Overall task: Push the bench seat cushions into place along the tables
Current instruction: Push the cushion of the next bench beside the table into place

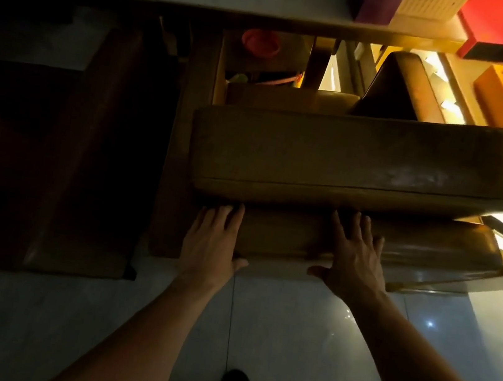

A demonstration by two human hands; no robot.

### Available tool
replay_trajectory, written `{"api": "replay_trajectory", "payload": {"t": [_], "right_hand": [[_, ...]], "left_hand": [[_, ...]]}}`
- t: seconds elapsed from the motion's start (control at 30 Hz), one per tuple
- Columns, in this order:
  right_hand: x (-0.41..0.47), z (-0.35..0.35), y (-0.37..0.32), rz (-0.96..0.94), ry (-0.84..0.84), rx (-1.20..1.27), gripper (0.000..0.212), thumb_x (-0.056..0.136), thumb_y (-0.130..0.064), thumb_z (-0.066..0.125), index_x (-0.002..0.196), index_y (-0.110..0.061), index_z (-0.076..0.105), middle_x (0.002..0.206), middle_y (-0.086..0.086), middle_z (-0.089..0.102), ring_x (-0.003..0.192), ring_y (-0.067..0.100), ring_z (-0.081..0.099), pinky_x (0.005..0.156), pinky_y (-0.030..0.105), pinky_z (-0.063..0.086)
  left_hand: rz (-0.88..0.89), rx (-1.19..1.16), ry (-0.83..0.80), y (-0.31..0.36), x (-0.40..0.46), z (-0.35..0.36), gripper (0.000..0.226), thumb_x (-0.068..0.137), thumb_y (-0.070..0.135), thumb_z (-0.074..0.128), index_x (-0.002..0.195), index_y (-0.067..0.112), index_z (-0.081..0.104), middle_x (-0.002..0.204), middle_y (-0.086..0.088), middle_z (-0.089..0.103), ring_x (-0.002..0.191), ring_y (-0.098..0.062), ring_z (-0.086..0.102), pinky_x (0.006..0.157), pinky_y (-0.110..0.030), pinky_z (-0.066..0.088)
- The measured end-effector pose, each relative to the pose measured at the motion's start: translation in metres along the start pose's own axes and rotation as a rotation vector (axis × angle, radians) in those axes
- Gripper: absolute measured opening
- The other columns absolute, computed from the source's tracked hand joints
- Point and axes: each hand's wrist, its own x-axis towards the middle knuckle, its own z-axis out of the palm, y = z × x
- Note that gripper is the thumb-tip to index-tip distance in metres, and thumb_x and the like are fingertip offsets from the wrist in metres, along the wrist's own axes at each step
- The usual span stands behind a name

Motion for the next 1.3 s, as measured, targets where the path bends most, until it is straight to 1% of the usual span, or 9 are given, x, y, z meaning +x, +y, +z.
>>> {"api": "replay_trajectory", "payload": {"t": [0.07,0.2,0.27,0.37,0.5,0.77,0.93,1.13,1.3], "right_hand": [[0.001,0.004,-0.005,0.023,0.045,-0.009,0.119,0.074,-0.056,0.078,0.159,-0.021,0.002,0.163,0.023,0.001,0.150,0.043,-0.005,0.119,0.064,0.009],[0.001,0.012,-0.008,0.036,0.085,-0.031,0.111,0.073,-0.052,0.081,0.157,-0.017,0.018,0.159,0.027,0.016,0.147,0.048,0.007,0.115,0.068,0.019],[0.001,0.012,-0.009,0.036,0.077,-0.062,0.109,0.073,-0.055,0.079,0.157,-0.016,0.020,0.158,0.026,0.019,0.146,0.048,0.011,0.113,0.068,0.023],[-0.002,0.013,-0.016,0.052,0.063,-0.065,0.107,0.076,-0.054,0.077,0.157,-0.017,0.018,0.159,0.026,0.017,0.147,0.046,0.009,0.115,0.066,0.019],[-0.019,0.021,-0.036,0.044,0.090,-0.026,0.105,0.075,-0.051,0.079,0.156,-0.015,0.022,0.157,0.027,0.020,0.146,0.048,0.011,0.113,0.067,0.022],[-0.067,0.042,-0.085,0.043,0.053,0.002,0.105,0.082,-0.056,0.070,0.158,-0.016,0.010,0.161,0.028,0.008,0.148,0.048,0.001,0.117,0.065,0.014],[-0.098,0.054,-0.095,0.045,0.040,0.019,0.104,0.084,-0.054,0.069,0.158,-0.017,0.007,0.162,0.027,0.004,0.149,0.046,-0.003,0.119,0.064,0.010],[-0.112,0.053,-0.097,0.052,0.030,0.048,0.104,0.085,-0.053,0.068,0.158,-0.021,0.001,0.164,0.022,-0.002,0.150,0.041,-0.007,0.121,0.059,0.009],[-0.108,0.055,-0.095,0.038,0.039,0.052,0.104,0.084,-0.050,0.070,0.157,-0.023,0.000,0.163,0.022,-0.002,0.149,0.042,-0.007,0.119,0.060,0.010]], "left_hand": [[0.011,0.010,0.014,-0.003,0.002,0.002,0.103,0.069,0.065,0.074,0.151,0.023,0.027,0.143,0.000,0.038,0.130,-0.025,0.037,0.109,-0.041,0.035],[0.036,0.026,0.012,-0.006,0.005,0.002,0.094,0.074,0.066,0.068,0.149,0.024,0.029,0.138,0.001,0.041,0.125,-0.022,0.038,0.102,-0.038,0.035],[0.036,0.014,0.014,-0.008,0.003,0.002,0.091,0.076,0.065,0.067,0.148,0.025,0.030,0.136,0.002,0.043,0.124,-0.021,0.039,0.099,-0.037,0.035],[0.056,-0.014,0.033,-0.015,-0.002,0.001,0.085,0.077,0.065,0.066,0.146,0.025,0.034,0.132,0.003,0.045,0.120,-0.020,0.041,0.096,-0.035,0.035],[0.075,-0.007,0.028,-0.036,-0.016,-0.002,0.084,0.078,0.066,0.064,0.146,0.027,0.033,0.131,0.004,0.046,0.120,-0.019,0.042,0.097,-0.034,0.036],[0.065,-0.041,-0.004,-0.082,-0.066,-0.010,0.082,0.078,0.063,0.067,0.145,0.028,0.036,0.129,0.005,0.047,0.118,-0.018,0.044,0.097,-0.034,0.036],[0.048,-0.041,0.007,-0.090,-0.102,-0.006,0.085,0.066,0.065,0.075,0.137,0.027,0.049,0.117,0.004,0.055,0.106,-0.020,0.051,0.086,-0.037,0.043],[0.071,-0.042,-0.047,-0.089,-0.114,-0.016,0.085,0.078,0.066,0.064,0.147,0.029,0.031,0.132,0.007,0.043,0.121,-0.017,0.039,0.100,-0.034,0.033],[0.087,-0.078,-0.064,-0.095,-0.109,-0.016,0.085,0.078,0.067,0.062,0.147,0.029,0.030,0.137,0.008,0.040,0.125,-0.016,0.036,0.104,-0.034,0.030]]}}
